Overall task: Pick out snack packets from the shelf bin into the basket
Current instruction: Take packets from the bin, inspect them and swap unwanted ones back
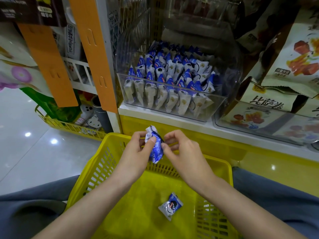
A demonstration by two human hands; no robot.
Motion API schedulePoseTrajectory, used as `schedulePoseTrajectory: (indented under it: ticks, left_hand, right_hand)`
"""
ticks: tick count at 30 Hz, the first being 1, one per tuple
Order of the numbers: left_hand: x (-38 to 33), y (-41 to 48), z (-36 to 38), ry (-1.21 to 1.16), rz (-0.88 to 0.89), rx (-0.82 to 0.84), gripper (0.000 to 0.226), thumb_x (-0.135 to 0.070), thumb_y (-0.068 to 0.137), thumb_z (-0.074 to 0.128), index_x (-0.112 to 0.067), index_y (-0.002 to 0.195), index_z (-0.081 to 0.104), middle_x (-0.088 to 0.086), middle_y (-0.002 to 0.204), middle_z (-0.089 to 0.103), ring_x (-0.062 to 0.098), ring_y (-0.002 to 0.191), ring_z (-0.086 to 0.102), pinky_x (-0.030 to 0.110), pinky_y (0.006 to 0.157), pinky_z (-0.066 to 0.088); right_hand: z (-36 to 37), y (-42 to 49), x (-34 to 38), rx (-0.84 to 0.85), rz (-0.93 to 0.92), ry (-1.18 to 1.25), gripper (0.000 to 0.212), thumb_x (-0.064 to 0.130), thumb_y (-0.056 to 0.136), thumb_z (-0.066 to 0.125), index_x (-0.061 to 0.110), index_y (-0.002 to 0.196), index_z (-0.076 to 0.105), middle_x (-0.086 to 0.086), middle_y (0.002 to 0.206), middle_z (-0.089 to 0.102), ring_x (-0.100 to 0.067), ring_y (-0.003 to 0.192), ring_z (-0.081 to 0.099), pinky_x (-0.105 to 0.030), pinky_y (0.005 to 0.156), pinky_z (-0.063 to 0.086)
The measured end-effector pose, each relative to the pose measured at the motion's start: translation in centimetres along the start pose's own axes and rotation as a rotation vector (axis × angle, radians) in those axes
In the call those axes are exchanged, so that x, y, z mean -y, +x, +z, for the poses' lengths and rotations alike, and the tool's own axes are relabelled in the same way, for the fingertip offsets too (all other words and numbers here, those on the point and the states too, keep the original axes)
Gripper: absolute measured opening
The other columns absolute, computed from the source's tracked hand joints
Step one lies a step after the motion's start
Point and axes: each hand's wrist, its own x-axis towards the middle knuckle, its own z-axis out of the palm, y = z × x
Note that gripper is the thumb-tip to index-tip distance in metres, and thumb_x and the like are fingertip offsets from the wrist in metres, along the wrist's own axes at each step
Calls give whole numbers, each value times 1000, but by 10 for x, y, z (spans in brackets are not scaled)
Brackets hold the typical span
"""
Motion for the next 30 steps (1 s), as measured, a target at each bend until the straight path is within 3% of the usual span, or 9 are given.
schedulePoseTrajectory:
  ticks: [6, 10, 14, 16, 19, 22, 24, 27, 30]
  left_hand:
    - [-2, -1, -2, 111, -3, 26, 47, -20, 78, 71, -14, 117, 46, 5, 105, 63, 13, 88, 64, 21, 70, 51]
    - [-6, 1, -3, 158, 14, 2, 37, -15, 80, 69, -16, 111, 48, 2, 96, 63, -4, 69, 61, 9, 60, 48]
    - [-7, 2, -3, 42, -38, -33, 37, -14, 82, 68, -20, 112, 47, 0, 95, 63, 2, 72, 63, 16, 63, 52]
    - [-8, 2, -3, -27, -57, -53, 31, -15, 82, 67, -22, 106, 49, 1, 94, 64, 4, 73, 64, 21, 67, 53]
    - [-7, 1, -5, -60, -19, -48, 33, -15, 81, 67, -19, 109, 50, 0, 91, 65, 3, 73, 65, 20, 66, 52]
    - [-8, 0, -6, 33, 107, -36, 35, -13, 78, 71, -27, 100, 47, -4, 87, 64, -7, 67, 61, 10, 60, 48]
    - [-10, 1, -8, 88, 146, -28, 43, -16, 75, 73, -27, 105, 44, -8, 92, 61, -7, 73, 61, 13, 67, 50]
    - [-9, 3, -12, 200, 181, -33, 74, -18, 73, 75, -28, 133, 33, -12, 114, 49, 0, 100, 54, 20, 84, 48]
    - [-9, 3, -15, 512, 424, -16, 57, -20, 77, 72, -30, 127, 47, -15, 123, 43, 0, 116, 39, 5, 93, 29]
  right_hand:
    - [2, -7, 2, 47, -81, -118, 12, 24, 91, 51, 21, 99, 60, 0, 90, 67, -18, 83, 61, -40, 72, 49]
    - [-6, -3, 1, 55, -98, -95, 12, 22, 91, 52, 22, 96, 63, 3, 85, 68, -15, 80, 62, -41, 71, 50]
    - [-6, 0, 1, 21, -12, -6, 14, 26, 91, 55, 21, 104, 59, 12, 90, 65, -3, 83, 61, -26, 76, 52]
    - [-2, 1, 3, 105, 180, 163, 32, 30, 91, 54, 17, 119, 48, 8, 106, 63, -4, 91, 60, -20, 81, 51]
    - [0, 2, 8, 342, 524, 729, 38, 27, 93, 52, 5, 124, 49, -10, 117, 64, -14, 91, 63, -25, 80, 56]
    - [-8, 5, 8, 345, 619, 1029, 43, 14, 89, 58, 1, 128, 48, -15, 113, 66, -17, 96, 66, -22, 75, 56]
    - [-11, 7, 5, 288, 610, 1004, 52, 12, 86, 63, 2, 132, 43, -13, 114, 66, -18, 97, 66, -22, 77, 55]
    - [-14, 8, 6, 202, 510, 765, 53, 13, 83, 67, 9, 130, 44, -5, 106, 69, -12, 89, 68, -16, 72, 51]
    - [-17, 8, 8, 129, 343, 622, 47, 8, 82, 67, 12, 124, 47, 3, 92, 69, 3, 69, 65, -9, 58, 47]
